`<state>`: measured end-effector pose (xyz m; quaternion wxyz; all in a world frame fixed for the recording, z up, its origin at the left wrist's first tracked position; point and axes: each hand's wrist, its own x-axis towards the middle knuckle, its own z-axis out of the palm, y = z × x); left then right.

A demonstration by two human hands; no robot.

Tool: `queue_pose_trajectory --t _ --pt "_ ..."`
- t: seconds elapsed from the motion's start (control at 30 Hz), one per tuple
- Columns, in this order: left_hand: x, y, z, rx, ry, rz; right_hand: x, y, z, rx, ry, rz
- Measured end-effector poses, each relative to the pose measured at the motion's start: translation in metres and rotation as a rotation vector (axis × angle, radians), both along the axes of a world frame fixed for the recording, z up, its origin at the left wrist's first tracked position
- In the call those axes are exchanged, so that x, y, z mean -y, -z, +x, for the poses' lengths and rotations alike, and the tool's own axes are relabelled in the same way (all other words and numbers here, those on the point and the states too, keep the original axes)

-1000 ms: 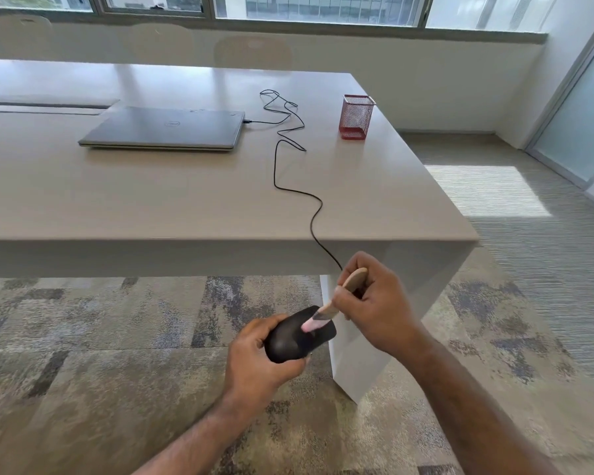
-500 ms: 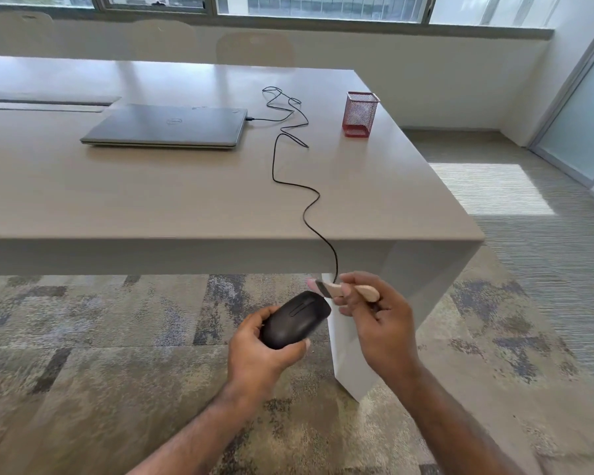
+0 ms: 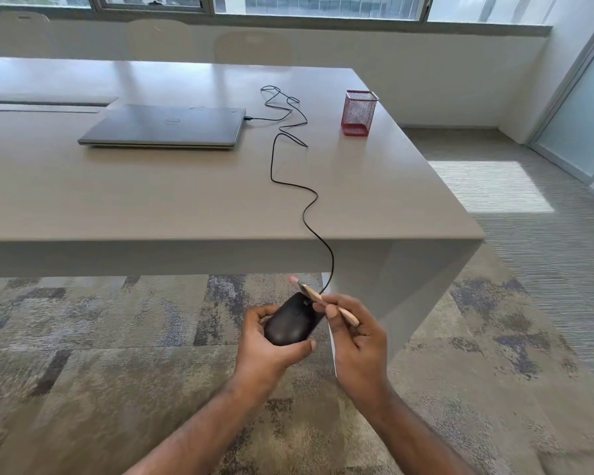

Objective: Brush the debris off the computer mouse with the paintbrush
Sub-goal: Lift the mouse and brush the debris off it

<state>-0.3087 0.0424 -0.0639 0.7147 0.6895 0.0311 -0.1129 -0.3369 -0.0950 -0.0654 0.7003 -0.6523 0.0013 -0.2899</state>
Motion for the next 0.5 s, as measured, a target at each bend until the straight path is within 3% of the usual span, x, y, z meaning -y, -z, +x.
queue_pose_trajectory --t 0.1,0.23,0.5 --pt "-0.003 -0.001 0.002 -0.106 0.049 -0.102 -0.002 0.001 0.003 -0.003 0.021 0.092" --pt "-0.005 0.000 0.010 -0.332 0.094 -0.376 0.000 0.005 0.005 -0.009 0.048 0.130" --pt "-0.007 0.004 0.020 -0.395 0.109 -0.368 0.011 -0.008 0.003 -0.026 0.050 0.152"
